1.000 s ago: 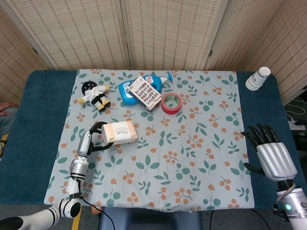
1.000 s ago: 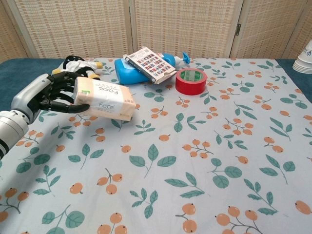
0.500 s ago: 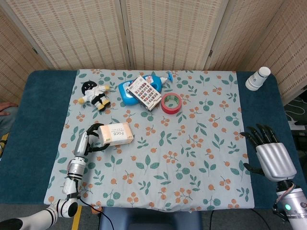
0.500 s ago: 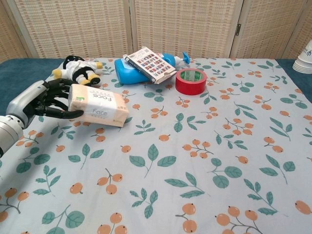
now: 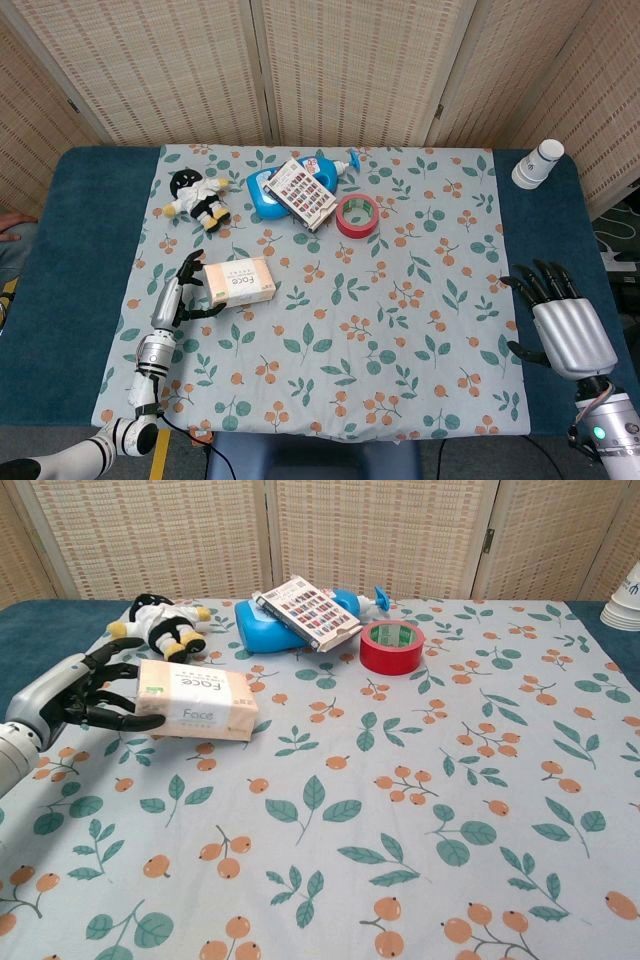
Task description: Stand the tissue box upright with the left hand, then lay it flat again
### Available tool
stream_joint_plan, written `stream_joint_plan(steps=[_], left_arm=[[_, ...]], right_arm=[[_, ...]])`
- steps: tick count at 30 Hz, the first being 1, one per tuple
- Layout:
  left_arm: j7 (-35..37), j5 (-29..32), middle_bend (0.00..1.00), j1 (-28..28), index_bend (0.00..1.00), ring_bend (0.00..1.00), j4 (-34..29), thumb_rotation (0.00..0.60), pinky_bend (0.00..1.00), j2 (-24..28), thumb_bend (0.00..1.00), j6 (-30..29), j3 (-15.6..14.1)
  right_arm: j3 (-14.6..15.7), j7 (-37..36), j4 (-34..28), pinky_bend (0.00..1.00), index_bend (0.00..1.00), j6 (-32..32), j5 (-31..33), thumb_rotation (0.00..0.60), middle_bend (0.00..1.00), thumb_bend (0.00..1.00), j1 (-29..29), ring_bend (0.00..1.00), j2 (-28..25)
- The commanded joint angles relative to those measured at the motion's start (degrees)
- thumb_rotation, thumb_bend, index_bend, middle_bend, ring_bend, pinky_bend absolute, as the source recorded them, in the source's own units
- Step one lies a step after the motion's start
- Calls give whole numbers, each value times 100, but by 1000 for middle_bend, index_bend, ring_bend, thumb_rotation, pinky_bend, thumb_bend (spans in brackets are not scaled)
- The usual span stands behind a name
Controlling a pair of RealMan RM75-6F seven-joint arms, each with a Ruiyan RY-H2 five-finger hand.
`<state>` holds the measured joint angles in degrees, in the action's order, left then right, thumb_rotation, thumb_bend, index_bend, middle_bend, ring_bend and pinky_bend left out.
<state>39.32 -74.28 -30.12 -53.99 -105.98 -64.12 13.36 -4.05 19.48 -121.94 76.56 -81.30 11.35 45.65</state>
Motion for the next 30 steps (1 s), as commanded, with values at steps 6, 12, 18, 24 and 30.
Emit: stream_joint_plan(steps=[6,12,18,24,30], left_arm=[[190,-113,28,-3,0,0,-340,600,196,336,79,241,-68],[94,-172,14,17,0,0,-650,600,192,560,78,104,2],[-134,-275,14,-55,0,0,-1202,600,191,1078,72,-94,218],[-729,-318,0,-83,0,0,-1768,600,193,1751,96,-311,440],[-2272,-646,47,125,115,12,-2856,600,195,3031,170,-485,217]], right_arm=[[-4,7,-6,66,195,28,-24,600,108,114,-6,0,10],[-14,-45,-13,66,201,58,-48,600,108,114,-15,0,-8],[-17,-108,-26,66,202,45,-62,600,108,114,-12,0,-44],[-11,-162,-64,66,201,70,-137,600,108,114,-27,0,-81],[21,-209,-114,66,201,89,-237,600,108,114,-58,0,-130]])
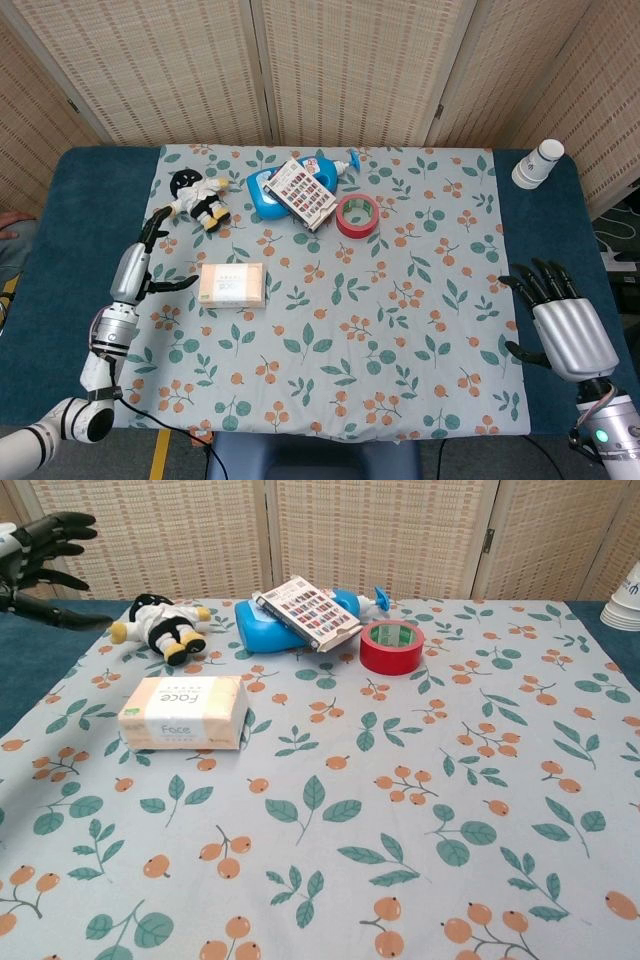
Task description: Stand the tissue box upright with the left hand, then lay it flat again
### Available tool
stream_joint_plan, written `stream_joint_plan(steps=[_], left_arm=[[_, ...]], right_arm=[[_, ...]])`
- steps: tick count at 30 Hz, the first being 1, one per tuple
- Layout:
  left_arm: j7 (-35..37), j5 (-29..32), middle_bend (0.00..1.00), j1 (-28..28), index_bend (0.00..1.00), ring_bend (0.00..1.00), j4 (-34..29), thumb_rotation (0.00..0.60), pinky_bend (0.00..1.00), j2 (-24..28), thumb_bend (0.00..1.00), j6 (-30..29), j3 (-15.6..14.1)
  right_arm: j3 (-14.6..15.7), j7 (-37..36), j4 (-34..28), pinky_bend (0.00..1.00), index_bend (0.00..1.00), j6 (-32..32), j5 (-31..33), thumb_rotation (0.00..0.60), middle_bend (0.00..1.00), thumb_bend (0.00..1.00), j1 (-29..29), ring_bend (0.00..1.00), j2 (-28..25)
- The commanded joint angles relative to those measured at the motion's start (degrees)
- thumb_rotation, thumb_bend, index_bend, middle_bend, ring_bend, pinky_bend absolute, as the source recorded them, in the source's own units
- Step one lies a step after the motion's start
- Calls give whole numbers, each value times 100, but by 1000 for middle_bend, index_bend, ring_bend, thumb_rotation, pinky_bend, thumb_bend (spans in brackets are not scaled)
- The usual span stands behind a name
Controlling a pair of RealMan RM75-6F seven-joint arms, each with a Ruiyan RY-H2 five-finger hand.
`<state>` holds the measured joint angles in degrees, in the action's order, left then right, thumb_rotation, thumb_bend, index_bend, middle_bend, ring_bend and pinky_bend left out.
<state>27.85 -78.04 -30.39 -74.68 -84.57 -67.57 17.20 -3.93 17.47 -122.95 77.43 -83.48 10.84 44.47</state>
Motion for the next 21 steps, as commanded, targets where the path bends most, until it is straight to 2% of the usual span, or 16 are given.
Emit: stream_joint_plan(steps=[1,3,5,6,8,12,15,18,21], left_arm=[[-1523,-353,70,197,136,11,-1012,600,189,1156,180,-110,-278],[-2405,-432,112,287,130,5,-1586,600,167,1776,199,66,-520],[-3392,-370,78,381,79,0,-2115,600,158,2332,200,242,-736],[-4144,-207,44,462,49,0,-2476,600,147,2627,200,273,-835],[-5098,140,7,568,15,0,-2992,600,124,2906,202,214,-915],[-5623,436,0,637,0,0,-3336,600,110,3050,204,160,-964],[-6712,1493,0,795,0,0,-4358,600,104,3495,204,-39,-1103],[-7148,1795,0,815,0,0,-4755,600,85,3551,206,-288,-1163],[-7269,1866,0,814,0,0,-4833,600,79,3516,207,-422,-1203]], right_arm=[[14,-10,-24,66,201,2,-33,600,108,114,-10,0,-18],[24,-11,-53,66,201,8,-67,600,108,114,-19,0,-32],[32,-3,-95,66,201,27,-125,600,108,114,-29,0,-44],[40,11,-133,66,201,46,-180,600,108,115,-39,0,-53],[53,20,-181,66,201,76,-266,600,108,114,-55,0,-60],[65,26,-212,66,202,91,-326,600,108,114,-65,0,-63],[111,47,-247,66,201,82,-440,600,108,115,-87,0,-78],[124,17,-259,66,201,113,-495,600,108,115,-114,0,-97],[129,-5,-245,66,201,136,-519,600,108,115,-135,0,-111]])
